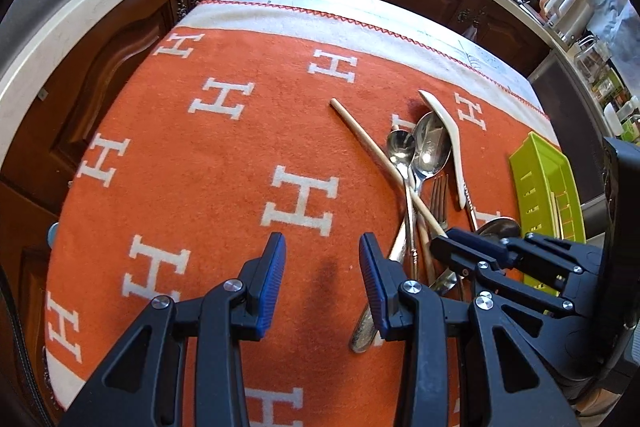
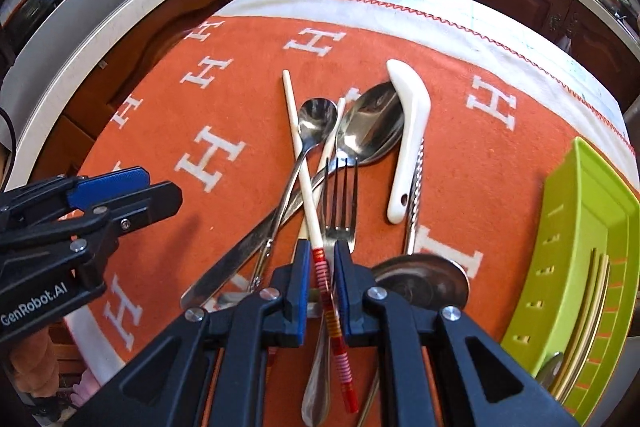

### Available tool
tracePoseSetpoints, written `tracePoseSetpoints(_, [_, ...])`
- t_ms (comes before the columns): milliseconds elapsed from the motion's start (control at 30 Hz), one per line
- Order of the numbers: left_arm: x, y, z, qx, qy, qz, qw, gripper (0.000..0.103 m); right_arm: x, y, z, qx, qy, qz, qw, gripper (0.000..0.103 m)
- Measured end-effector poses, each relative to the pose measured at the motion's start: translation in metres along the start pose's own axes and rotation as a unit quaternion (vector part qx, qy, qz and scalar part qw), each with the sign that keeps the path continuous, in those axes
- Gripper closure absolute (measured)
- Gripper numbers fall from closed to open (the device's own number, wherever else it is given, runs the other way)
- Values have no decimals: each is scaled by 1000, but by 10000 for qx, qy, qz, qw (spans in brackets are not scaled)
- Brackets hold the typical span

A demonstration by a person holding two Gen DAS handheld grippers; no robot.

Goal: Organize utensils
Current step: 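Grasp a red-banded chopstick with the right tool while the left tool grasps a small metal spoon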

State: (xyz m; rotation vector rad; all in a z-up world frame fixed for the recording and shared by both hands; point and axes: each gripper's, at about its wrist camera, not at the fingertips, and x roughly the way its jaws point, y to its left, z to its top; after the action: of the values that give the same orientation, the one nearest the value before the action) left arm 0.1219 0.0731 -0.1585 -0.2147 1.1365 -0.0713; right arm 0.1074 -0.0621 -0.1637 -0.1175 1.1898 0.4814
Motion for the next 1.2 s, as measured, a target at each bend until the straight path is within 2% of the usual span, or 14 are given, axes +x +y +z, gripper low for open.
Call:
tracePoseSetpoints(300, [13,3,4,-131,178,-293,9993,67,-11,8,3,106,-229,579,9980,98])
tracePoseSetpoints(633, [30,3,11,-324,309,-501,9977,67,-12,13,6,192,-361,612,9973,98])
tracePoseSetpoints(867, [44,-5,22,-365,268,-227,9987,68,-15,3,3,377,-412,626,9965,98])
tracePoseSetpoints(1000, [52,-19,30,-201,171,260,9993,71,-17,-3,0,469,-456,648,9958,98])
tracePoseSetpoints(1133, [63,-42,37,209,19,882,9959,71,-21,-8,-2,584,-516,673,9947,98])
tracePoseSetpoints(1200, [66,-47,40,289,-73,993,9946,75,-22,-11,-3,632,-545,640,9945,98])
